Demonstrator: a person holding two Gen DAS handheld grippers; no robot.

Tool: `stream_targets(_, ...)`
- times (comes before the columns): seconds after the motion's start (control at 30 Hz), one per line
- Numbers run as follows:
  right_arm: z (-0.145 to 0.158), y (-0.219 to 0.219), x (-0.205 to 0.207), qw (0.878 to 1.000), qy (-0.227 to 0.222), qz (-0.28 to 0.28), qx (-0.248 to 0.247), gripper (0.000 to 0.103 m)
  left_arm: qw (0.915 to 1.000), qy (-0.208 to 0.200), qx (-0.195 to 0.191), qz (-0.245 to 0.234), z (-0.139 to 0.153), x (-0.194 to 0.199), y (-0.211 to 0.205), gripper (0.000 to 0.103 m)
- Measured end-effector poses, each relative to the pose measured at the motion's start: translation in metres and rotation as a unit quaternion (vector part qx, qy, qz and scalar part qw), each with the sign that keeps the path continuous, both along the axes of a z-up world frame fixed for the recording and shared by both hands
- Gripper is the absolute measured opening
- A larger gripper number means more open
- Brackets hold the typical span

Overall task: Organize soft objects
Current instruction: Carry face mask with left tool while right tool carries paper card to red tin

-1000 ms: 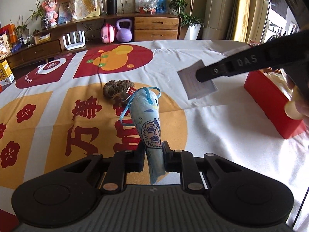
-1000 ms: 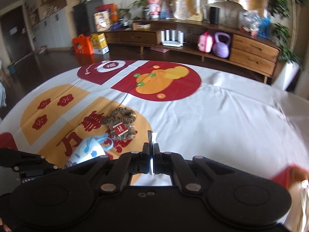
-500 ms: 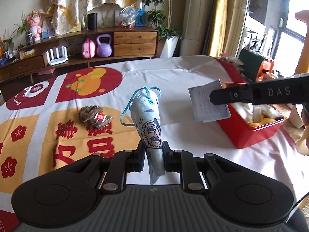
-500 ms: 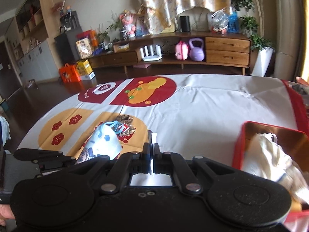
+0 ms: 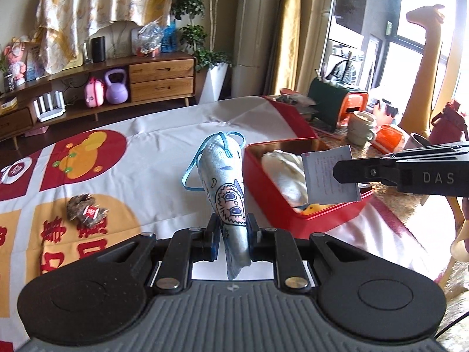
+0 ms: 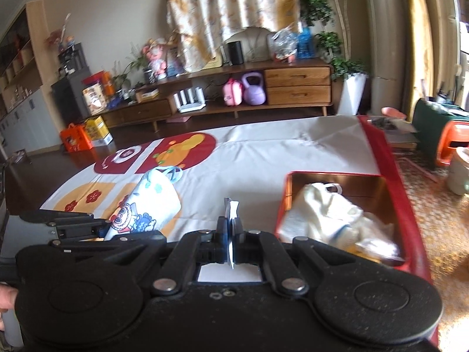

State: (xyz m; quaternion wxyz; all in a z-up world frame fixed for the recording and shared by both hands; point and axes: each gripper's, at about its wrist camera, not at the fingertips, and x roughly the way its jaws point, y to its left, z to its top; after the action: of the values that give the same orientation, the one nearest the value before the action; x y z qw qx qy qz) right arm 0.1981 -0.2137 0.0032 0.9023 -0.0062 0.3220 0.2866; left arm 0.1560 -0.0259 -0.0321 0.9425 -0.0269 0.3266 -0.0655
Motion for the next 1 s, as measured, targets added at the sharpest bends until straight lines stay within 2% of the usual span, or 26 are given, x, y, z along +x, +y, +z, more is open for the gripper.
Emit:
stream_targets(0.2,0.004,-0.04,0.0,0.999,-0.015,-0.038,0.004,0.002,0.9992,-0.003,0.008,-0.039,0.01,0.014,-0.036,0.018)
stream_targets(0.5,-0.001,-0.089,0.017,0.995,-0.022,-0.097,0.011,0.002,0.9959,0.019,0.021,-0.086,0.008,0.05,-0.088,0.018)
stream_targets(0.7,-0.012,-0.108,0.034,0.992,-0.018,-0.123,0.009,0.002,0.9941,0.037,0.03,-0.097,0.0,0.08,-0.112,0.018)
stream_targets(1.0,-0.028,-0.113,0.068,0.99,-0.007,-0.138,-0.002,0.002,0.9909,0.039,0.059,-0.115,-0.01,0.117,-0.144,0.018)
